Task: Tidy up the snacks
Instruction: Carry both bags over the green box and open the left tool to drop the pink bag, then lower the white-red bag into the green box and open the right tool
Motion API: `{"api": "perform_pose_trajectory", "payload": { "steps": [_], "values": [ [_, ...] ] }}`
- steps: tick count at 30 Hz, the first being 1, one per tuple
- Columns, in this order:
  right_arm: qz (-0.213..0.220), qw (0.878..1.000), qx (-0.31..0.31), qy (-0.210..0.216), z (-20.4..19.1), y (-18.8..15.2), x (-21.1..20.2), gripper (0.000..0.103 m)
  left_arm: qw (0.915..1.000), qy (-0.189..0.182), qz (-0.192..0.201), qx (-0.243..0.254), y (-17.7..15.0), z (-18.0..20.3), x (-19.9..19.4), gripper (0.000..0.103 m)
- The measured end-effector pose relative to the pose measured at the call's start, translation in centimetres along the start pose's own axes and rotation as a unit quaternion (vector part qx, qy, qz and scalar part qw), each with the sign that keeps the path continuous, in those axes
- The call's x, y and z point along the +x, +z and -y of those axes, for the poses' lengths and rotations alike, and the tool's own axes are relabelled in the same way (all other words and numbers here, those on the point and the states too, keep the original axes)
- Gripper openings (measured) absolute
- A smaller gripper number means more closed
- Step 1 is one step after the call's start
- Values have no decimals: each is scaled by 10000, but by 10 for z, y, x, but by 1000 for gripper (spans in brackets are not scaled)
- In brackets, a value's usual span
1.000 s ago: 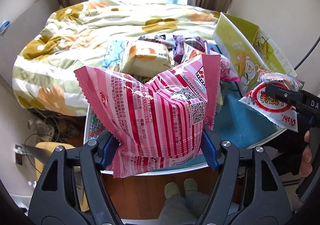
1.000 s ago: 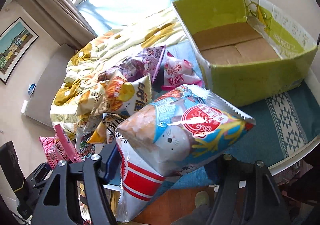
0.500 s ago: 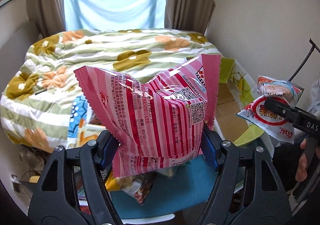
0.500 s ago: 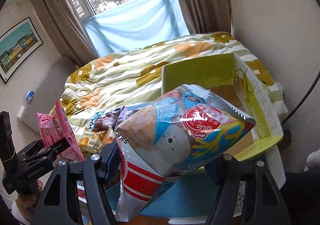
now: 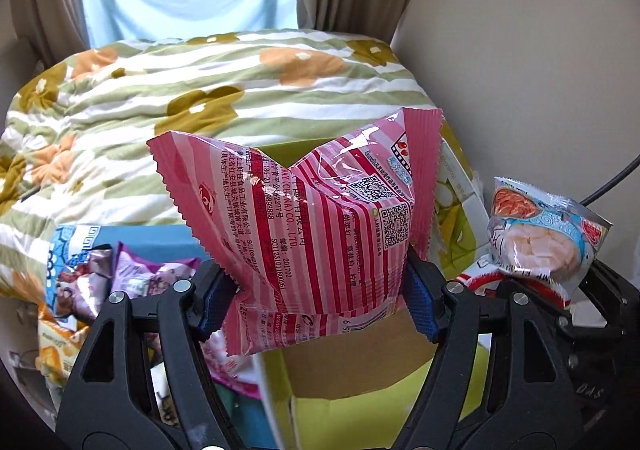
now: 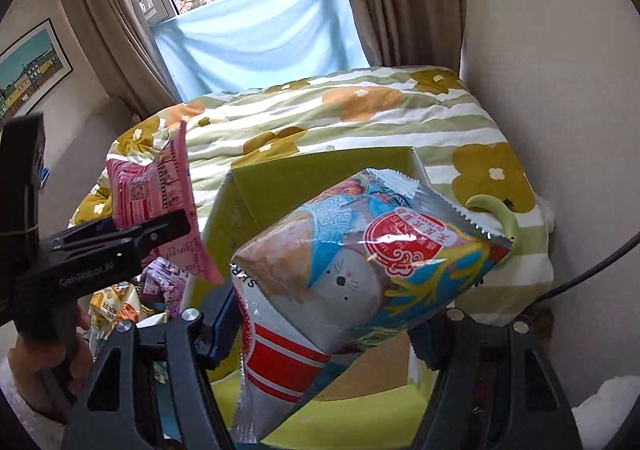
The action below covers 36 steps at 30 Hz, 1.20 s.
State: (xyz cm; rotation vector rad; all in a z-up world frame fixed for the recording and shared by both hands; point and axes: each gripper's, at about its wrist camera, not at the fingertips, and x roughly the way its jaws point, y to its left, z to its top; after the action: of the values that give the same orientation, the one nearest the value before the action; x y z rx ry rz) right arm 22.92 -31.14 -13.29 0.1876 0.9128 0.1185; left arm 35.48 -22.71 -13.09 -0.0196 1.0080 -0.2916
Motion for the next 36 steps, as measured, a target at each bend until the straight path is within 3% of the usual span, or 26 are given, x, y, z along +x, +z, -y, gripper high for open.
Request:
{"api": "perform_pose_trajectory", "payload": {
  "steps": [9,13,23,33,36],
  "values": [
    [-424,9984,-359,93,26,5,43,66,9986,134,-504,-86,14,17,67,74],
    [-559,9973,-452,160,30,1,54,66,9982,212,-531,-200,22,13,79,99],
    [-795,9944,-685,93,33,7,78,67,9968,521,-345,-502,6,-23,37,100],
    [-865,9905,-1043,252,24,33,107,69,9945,722,-328,-689,-21,-45,10,100],
    [-889,9883,-1233,107,20,36,116,91,9939,772,-338,-717,-27,-47,6,100]
  ]
}}
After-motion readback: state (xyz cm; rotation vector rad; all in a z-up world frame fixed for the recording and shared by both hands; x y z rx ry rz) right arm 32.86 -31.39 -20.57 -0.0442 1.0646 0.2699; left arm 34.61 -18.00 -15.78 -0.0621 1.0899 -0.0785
